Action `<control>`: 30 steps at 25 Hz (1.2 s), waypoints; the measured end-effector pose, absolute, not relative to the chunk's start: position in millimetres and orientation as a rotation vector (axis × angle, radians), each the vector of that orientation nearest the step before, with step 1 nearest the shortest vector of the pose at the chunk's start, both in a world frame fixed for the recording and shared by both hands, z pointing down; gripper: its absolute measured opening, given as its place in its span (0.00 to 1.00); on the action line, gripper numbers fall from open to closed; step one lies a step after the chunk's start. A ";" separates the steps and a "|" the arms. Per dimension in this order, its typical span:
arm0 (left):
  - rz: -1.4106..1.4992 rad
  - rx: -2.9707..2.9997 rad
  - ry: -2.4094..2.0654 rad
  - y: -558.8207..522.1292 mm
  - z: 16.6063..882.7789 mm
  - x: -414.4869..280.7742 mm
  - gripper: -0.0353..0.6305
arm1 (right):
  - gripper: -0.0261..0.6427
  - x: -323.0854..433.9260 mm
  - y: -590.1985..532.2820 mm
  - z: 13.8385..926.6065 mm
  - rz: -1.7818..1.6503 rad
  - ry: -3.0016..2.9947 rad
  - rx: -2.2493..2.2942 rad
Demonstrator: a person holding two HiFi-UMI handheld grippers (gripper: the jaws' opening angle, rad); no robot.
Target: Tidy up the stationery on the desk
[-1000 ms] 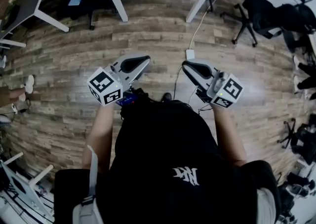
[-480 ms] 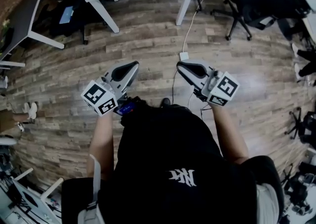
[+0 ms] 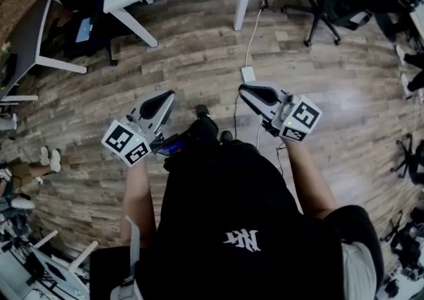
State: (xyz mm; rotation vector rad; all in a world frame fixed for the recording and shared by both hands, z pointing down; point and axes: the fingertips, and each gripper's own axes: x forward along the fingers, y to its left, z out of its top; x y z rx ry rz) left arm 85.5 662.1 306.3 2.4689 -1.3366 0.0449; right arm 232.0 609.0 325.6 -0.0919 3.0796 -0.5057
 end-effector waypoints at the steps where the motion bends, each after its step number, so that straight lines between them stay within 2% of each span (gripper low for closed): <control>1: 0.039 2.464 -1.334 655.7 308.0 82.2 0.06 | 0.10 229.2 603.2 326.9 -0.512 3.076 -0.098; 10: -0.043 2.452 -1.278 558.3 330.9 55.4 0.06 | 0.10 198.9 520.4 341.7 -0.537 3.107 -0.147; 20: -0.122 2.463 -1.234 428.6 320.6 -22.7 0.06 | 0.10 116.8 395.8 328.9 -0.535 3.163 -0.172; 30: -0.224 2.447 -1.162 358.8 328.9 -60.6 0.06 | 0.10 77.6 328.5 325.9 -0.517 3.168 -0.239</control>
